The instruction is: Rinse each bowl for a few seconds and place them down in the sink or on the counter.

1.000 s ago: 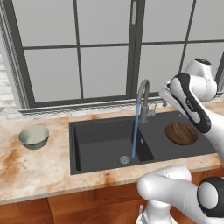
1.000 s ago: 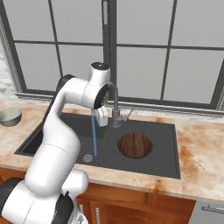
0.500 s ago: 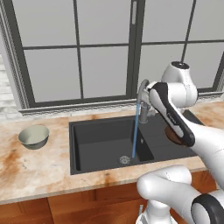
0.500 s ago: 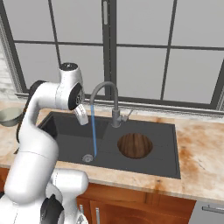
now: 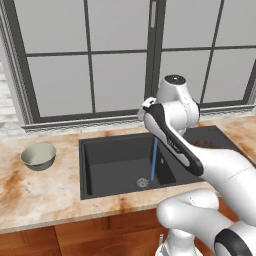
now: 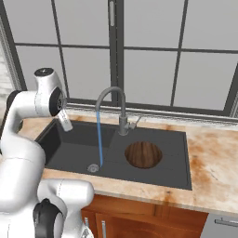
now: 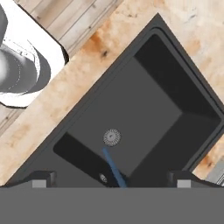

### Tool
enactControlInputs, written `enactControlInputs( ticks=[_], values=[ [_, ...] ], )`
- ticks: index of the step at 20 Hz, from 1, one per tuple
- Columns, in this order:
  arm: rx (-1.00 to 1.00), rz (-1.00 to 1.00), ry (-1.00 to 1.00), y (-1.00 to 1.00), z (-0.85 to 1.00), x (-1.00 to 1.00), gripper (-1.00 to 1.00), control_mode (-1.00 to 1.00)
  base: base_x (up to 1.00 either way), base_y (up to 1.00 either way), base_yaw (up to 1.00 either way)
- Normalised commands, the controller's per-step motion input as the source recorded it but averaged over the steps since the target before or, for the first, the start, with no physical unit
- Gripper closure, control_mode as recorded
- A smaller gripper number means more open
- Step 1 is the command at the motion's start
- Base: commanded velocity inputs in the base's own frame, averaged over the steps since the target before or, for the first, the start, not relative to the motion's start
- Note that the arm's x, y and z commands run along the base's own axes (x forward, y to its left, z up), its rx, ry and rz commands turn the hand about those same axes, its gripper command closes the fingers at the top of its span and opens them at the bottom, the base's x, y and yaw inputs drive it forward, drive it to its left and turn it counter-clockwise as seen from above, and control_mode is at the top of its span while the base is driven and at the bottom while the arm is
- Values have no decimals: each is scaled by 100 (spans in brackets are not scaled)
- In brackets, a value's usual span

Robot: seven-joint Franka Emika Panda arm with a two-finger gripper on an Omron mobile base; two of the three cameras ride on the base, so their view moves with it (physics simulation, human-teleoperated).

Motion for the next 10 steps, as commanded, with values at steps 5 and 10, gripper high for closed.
enactControlInputs(
  ticks=[5, 10],
  values=[
    [0, 6, 1, 67, 0, 7, -100, -100, 0, 0, 0],
    [-1, 10, 6, 61, 0, 3, -100, -100, 0, 0, 0]
  ],
)
